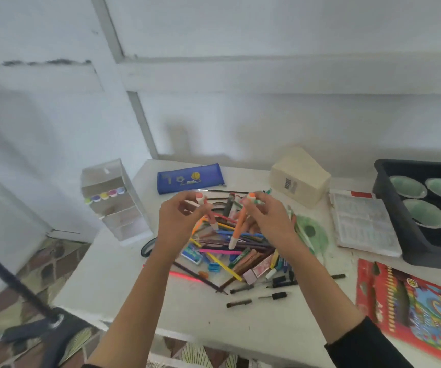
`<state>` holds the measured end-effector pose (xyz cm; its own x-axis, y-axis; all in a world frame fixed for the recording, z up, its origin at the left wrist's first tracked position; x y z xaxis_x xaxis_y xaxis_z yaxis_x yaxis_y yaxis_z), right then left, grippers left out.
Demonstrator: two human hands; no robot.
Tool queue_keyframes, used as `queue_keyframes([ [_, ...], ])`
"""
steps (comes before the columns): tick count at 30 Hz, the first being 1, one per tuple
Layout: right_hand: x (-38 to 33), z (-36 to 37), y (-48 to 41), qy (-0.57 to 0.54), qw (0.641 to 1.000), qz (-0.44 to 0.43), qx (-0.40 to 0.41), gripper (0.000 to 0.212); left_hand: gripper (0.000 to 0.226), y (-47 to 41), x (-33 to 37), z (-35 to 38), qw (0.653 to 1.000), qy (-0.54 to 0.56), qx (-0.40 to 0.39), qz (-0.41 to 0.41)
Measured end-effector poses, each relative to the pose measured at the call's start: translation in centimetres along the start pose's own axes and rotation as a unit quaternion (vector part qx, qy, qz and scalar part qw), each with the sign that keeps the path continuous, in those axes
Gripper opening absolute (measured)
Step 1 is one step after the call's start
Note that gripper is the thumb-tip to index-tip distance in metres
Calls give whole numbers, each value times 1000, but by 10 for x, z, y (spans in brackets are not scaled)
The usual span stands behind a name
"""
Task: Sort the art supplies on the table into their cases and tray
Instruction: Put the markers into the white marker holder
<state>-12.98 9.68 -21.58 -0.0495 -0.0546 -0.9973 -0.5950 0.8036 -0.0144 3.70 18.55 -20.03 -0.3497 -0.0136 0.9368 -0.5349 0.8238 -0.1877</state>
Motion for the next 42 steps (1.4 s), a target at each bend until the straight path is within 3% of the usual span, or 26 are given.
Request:
queue_keyframes([
  [11, -25, 164, -25, -32, 993, -104, -53, 12, 28, 33, -28, -155, 984, -67, 147, 69],
  [14, -31, 191, -29, 30, 982, -182, -45, 26, 37, 35, -32, -169, 978, -86, 165, 95],
  [18, -25, 218, -35, 89, 959, -262, -59, 25, 17, 24, -53, -172, 969, -160, 157, 105],
  [22, -7, 236, -54, 127, 962, -235, -55, 15, 7, 11, -70, -168, 937, -311, 130, 89],
  [26, 1, 249, -71, 170, 959, -209, -87, 19, 28, -4, -71, -165, 880, -449, 110, 112],
  [29, 6, 251, -83, 240, 950, -155, -128, 20, 26, -17, -80, -165, 860, -506, 50, 36],
  [31, 13, 251, -89, 311, 931, -129, -142, 25, 23, -20, -85, -164, 844, -534, 40, 33],
  [36, 10, 252, -92, 448, 881, -119, -100, 33, 22, -29, -91, -164, 846, -531, 45, 31],
  [42, 11, 257, -85, 452, 879, -130, -83, 32, 29, -29, -97, -160, 854, -515, 56, 49],
])
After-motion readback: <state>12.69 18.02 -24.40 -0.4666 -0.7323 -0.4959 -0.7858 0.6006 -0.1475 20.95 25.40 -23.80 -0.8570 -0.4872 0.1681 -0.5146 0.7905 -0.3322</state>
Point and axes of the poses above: each hand's wrist, its own y-axis away from the middle knuckle, its own z-axis out of the palm, x = y × z, the point moved 4 cm from there along -y, towards the middle knuckle, and after that the axes turned 4 degrees about -x, right-handed, at the moved point
